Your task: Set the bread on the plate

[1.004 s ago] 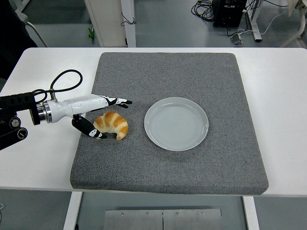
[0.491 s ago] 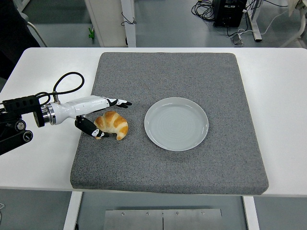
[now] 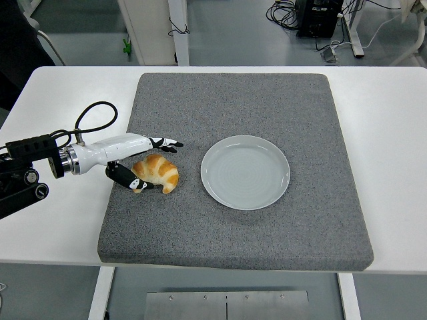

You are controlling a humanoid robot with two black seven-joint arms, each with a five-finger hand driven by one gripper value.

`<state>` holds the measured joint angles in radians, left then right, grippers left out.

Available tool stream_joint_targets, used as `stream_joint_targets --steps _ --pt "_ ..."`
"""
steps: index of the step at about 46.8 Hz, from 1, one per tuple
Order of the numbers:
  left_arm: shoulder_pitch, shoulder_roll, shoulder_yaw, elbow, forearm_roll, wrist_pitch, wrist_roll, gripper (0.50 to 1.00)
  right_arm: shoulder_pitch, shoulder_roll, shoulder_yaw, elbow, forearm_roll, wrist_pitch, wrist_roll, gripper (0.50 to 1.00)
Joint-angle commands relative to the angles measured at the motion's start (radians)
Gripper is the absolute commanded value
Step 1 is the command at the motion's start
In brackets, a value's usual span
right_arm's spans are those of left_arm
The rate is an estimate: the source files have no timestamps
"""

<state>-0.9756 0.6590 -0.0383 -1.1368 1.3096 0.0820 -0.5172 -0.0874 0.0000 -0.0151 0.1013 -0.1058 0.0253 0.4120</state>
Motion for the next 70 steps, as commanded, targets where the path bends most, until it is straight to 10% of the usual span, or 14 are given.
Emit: stream_joint_targets --steps 1,35,70 --pt "0.000 -0.001 0.000 0.000 0.000 -0.001 -0.001 0.804 0.000 0.000 0.000 0.001 0.000 0.001 0.001 1.000" --pt "-0.015 -0.006 0.021 0.000 -0.015 -0.001 -0.004 0.595 0.000 0.000 0.000 0.000 0.000 -0.001 0.001 1.000" --pt "-0.075 -0.004 -0.228 0.020 -0.003 -0.165 -0.003 0.601 0.000 0.000 0.000 0.000 0.000 0.001 0.001 1.000"
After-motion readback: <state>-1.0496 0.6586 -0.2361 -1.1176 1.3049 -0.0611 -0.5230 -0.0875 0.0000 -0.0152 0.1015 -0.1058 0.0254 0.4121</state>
